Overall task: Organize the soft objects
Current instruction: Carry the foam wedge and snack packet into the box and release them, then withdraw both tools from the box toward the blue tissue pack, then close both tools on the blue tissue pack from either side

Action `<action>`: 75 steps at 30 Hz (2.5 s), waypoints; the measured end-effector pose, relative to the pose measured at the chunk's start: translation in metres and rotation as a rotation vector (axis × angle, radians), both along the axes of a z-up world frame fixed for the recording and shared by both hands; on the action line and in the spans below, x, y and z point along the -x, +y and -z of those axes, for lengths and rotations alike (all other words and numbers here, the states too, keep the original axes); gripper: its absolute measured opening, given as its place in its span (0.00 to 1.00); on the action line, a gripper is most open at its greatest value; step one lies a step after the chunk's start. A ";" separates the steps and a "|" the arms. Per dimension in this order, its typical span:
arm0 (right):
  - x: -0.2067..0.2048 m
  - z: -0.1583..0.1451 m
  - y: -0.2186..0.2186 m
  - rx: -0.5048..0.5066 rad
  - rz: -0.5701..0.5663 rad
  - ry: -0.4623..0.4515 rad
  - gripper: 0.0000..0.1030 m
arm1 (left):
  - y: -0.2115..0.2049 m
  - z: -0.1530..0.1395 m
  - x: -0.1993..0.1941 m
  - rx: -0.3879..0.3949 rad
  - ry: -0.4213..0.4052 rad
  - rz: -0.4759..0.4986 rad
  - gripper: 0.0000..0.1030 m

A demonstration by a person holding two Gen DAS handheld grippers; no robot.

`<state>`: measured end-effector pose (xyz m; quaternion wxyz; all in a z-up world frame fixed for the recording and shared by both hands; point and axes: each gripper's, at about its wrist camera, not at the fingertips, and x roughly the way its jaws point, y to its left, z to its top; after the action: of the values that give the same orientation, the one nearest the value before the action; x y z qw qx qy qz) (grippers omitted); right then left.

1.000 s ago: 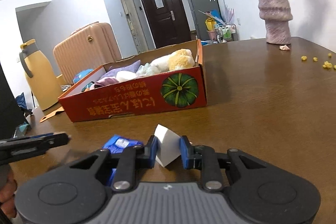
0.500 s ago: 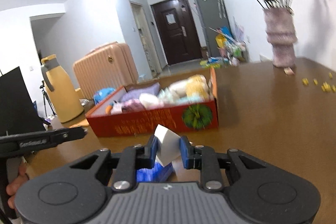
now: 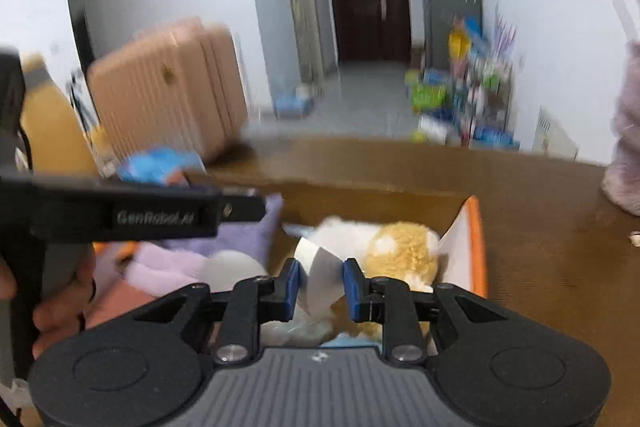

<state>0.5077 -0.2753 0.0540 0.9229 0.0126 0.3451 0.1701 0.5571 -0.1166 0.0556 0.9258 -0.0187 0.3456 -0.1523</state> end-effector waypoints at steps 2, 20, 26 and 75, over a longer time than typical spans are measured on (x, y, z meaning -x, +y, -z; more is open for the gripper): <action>-0.026 0.010 0.007 0.043 -0.013 0.086 0.25 | -0.003 0.014 -0.018 -0.025 0.056 0.012 0.54; 0.022 -0.050 -0.019 0.050 0.008 0.006 0.62 | 0.049 -0.049 0.062 -0.044 -0.101 -0.006 0.82; 0.086 -0.080 -0.047 0.016 0.039 -0.059 0.68 | 0.075 -0.072 0.145 -0.078 -0.177 -0.010 0.88; 0.204 0.072 -0.038 -0.244 -0.056 0.020 0.29 | 0.030 0.071 0.285 0.307 0.112 -0.126 0.26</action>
<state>0.3039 -0.3132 -0.0177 0.9059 0.1168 0.3312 0.2366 0.2719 -0.0864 -0.0150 0.8990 -0.1897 0.3677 -0.1437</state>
